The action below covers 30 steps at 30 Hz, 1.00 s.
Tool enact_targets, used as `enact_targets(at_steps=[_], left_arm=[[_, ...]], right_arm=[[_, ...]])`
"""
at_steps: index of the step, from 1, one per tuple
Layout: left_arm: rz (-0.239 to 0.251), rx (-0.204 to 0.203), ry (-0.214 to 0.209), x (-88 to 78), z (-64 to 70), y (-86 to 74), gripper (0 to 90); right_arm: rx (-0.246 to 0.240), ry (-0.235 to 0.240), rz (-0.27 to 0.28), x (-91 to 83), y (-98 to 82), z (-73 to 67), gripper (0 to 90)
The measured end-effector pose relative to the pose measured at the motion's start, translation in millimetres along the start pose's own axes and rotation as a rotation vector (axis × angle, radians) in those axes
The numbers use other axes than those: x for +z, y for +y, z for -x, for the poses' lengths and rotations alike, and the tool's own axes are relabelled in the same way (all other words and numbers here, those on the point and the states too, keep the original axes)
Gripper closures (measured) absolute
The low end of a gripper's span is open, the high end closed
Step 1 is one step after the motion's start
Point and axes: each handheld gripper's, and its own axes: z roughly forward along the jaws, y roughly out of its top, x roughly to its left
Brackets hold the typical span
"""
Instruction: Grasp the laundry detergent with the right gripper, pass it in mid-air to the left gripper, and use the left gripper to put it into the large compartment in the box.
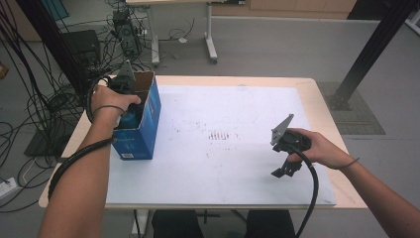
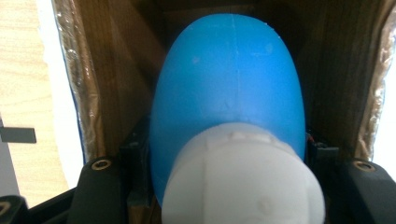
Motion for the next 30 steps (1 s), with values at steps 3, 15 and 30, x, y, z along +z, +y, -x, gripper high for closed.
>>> enact_targets(at_steps=[3, 15, 30], left_arm=[[-0.002, 0.0, -0.002, -0.2, -0.7, 0.2, 37.6], [-0.005, 0.0, 0.001, 0.1, 0.1, -0.1, 37.5], [-0.008, -0.002, -0.001, 0.0, -0.4, 0.6, 37.5]], right_arm=[[0.0, 0.0, 0.0, 0.2, 0.0, 0.6, 5.5], [0.003, -0.002, 0.007, 0.3, -2.0, 0.4, 5.5], [0.001, 0.002, 0.008, 1.5, -1.6, 1.1, 5.6]])
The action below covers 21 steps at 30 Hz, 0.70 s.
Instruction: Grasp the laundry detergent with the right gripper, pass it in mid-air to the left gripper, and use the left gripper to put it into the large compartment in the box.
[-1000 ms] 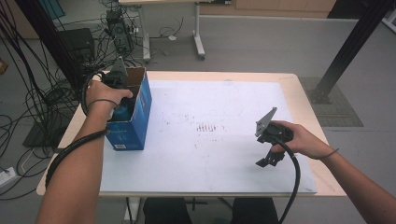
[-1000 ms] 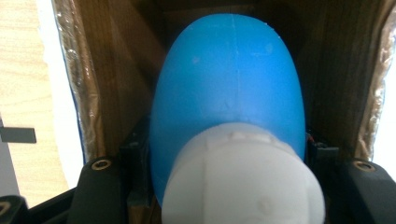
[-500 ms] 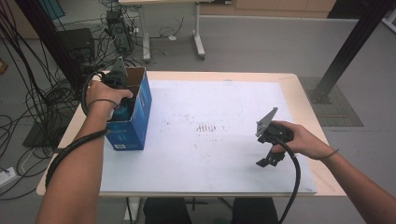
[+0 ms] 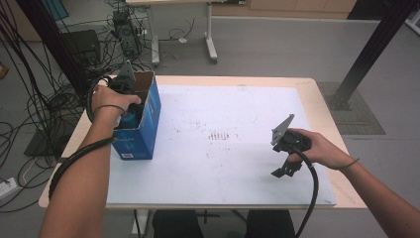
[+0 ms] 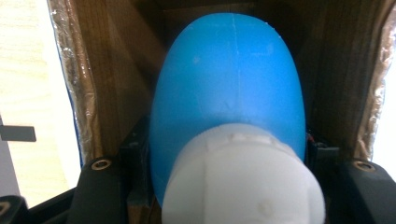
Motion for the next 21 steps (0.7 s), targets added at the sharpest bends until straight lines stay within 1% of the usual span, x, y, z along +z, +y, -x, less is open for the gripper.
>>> enact_targets(at_steps=[6, 21], left_arm=[[0.002, -0.002, -0.003, -0.1, -0.7, -0.5, 37.5], [-0.002, 0.0, 0.008, 0.1, 2.6, 0.3, 37.5]], right_arm=[[-0.001, -0.004, 0.0, -0.7, 0.6, 0.9, 5.6], [-0.002, 0.001, 0.002, 0.8, 0.6, 1.9, 5.6]])
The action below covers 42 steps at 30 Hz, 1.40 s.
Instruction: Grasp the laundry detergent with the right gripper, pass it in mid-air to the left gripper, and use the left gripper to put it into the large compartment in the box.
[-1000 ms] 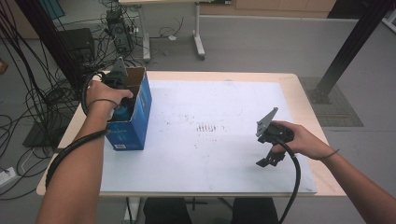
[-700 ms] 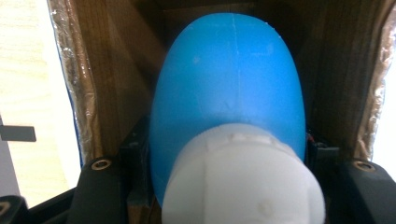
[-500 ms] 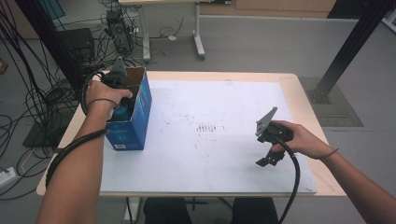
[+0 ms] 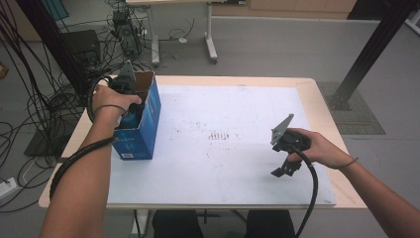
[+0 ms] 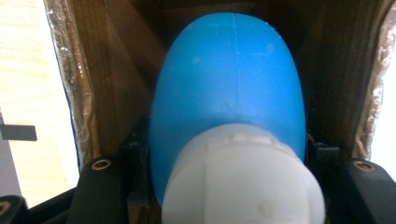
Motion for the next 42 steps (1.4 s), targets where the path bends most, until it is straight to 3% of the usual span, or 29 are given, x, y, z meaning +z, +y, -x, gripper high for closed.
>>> enact_targets(at_steps=[32, 42], left_arm=[[-0.008, 0.004, 0.0, 0.1, 0.1, -0.1, 37.4], [-0.01, -0.003, -0.018, 0.6, -1.7, 0.5, 34.7]], right_arm=[[0.008, 0.006, -0.003, 2.1, -2.1, -1.2, 5.5], [0.011, 0.008, -0.004, 3.0, -1.9, -0.6, 5.6]])
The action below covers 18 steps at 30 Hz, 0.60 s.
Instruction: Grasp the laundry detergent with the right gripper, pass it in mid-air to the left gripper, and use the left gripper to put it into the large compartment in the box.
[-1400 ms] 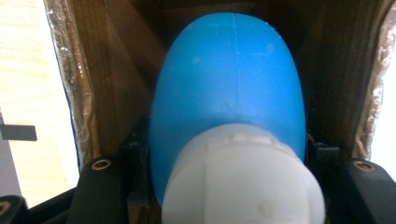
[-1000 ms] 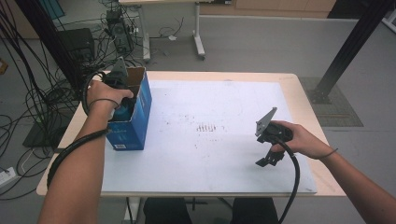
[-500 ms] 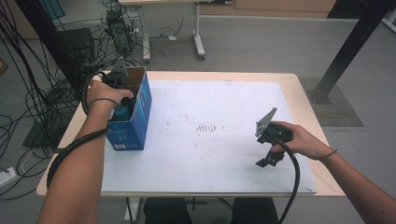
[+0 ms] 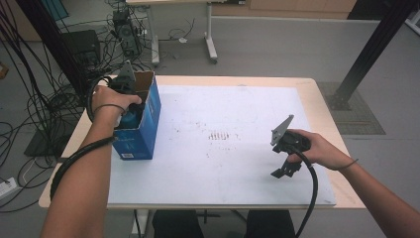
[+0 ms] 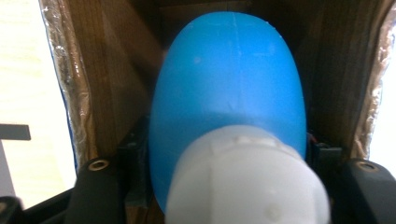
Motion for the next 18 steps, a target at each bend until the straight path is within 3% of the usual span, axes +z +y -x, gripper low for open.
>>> enact_targets(at_steps=[4, 18], left_arm=[[-0.004, -0.005, 0.002, 0.6, -1.0, -0.7, 31.0], [0.005, -0.004, 0.004, -11.3, 1.6, -0.7, 33.8]], right_arm=[[-0.002, 0.003, 0.001, 1.0, 0.7, 0.4, 5.6], [-0.003, -0.002, -0.005, 3.1, 1.5, 2.3, 5.6]])
